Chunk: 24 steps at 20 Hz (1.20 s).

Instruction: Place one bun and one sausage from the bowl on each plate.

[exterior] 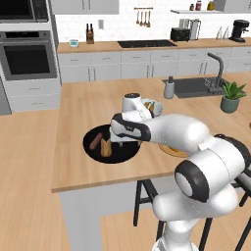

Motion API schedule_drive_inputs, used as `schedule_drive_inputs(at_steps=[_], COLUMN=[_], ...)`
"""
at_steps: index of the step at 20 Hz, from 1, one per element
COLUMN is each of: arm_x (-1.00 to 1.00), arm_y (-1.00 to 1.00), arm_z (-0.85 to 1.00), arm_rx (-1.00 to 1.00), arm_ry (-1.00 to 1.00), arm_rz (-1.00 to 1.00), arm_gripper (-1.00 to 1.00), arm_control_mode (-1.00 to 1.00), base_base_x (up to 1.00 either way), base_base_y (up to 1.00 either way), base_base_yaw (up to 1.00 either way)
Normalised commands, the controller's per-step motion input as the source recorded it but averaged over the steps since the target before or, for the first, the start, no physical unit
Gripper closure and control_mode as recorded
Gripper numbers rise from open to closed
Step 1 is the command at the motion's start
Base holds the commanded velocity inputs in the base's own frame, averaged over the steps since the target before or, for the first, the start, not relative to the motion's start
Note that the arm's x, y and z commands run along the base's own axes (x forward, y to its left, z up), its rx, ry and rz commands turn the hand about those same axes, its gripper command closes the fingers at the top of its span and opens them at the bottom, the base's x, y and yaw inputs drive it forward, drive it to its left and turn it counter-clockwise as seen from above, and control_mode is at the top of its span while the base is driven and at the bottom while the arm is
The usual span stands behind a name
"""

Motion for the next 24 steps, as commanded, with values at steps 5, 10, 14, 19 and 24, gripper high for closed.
schedule_drive_inputs(at_steps=[5, 10, 14, 19, 24], arm_x=[0.26, 0.18, 0.15, 0.11, 0.19], arm_y=[0.49, 0.32, 0.17, 0.00, 0.00], arm_z=[0.00, -0.02, -0.11, -0.32, -0.26], arm_rx=[0.00, 0.00, 0.00, 0.04, 0.06], arm_ry=[0.03, 0.02, 0.00, 0.00, 0.00], arm_rz=[0.00, 0.00, 0.00, 0.00, 0.00], arm_gripper=[-1.00, -1.00, -1.00, -1.00, -1.00], arm_control_mode=[-1.00, -1.00, -1.00, -1.00, -1.00], base_base_x=[0.00, 0.00, 0.00, 0.00, 0.00], base_base_y=[0.00, 0.00, 0.00, 0.00, 0.00], base_base_yaw=[0.00, 0.00, 0.00, 0.00, 0.00])
